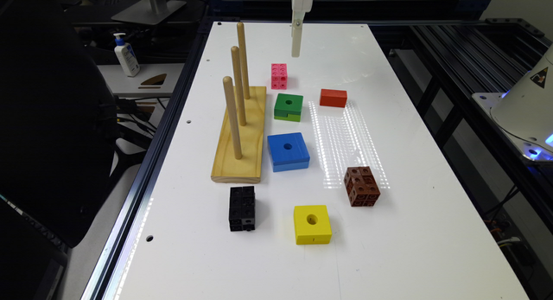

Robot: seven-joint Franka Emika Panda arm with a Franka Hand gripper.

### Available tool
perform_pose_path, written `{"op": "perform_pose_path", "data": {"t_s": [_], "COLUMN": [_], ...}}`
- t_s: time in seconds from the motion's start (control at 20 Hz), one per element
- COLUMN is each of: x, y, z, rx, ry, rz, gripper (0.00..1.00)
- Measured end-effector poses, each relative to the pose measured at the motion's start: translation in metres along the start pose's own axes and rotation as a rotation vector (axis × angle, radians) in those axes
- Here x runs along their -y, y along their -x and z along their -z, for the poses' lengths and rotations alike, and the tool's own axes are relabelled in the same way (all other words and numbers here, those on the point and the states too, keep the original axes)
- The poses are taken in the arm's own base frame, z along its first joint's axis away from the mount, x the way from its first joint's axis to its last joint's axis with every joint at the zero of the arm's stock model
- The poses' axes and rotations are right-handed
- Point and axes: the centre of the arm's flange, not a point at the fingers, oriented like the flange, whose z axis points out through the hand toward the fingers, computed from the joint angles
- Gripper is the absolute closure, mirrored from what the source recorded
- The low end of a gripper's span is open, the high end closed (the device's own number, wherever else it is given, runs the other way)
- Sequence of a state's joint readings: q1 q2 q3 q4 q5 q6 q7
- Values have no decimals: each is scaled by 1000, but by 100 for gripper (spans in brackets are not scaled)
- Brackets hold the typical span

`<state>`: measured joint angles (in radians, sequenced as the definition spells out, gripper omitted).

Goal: Pick up pink block.

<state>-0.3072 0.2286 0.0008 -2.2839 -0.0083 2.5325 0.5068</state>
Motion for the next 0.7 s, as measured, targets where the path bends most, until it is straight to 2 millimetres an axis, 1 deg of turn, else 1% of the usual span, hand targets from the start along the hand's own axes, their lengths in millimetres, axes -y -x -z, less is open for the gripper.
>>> {"op": "perform_pose_path", "data": {"t_s": [0.2,0.5,0.7], "x": [1,10,19], "y": [-1,-11,-21], "z": [-14,-9,-10], "rx": [-4,-23,-31], "ry": [-3,-15,-21], "rz": [0,5,10], "gripper": [0,0,0]}}
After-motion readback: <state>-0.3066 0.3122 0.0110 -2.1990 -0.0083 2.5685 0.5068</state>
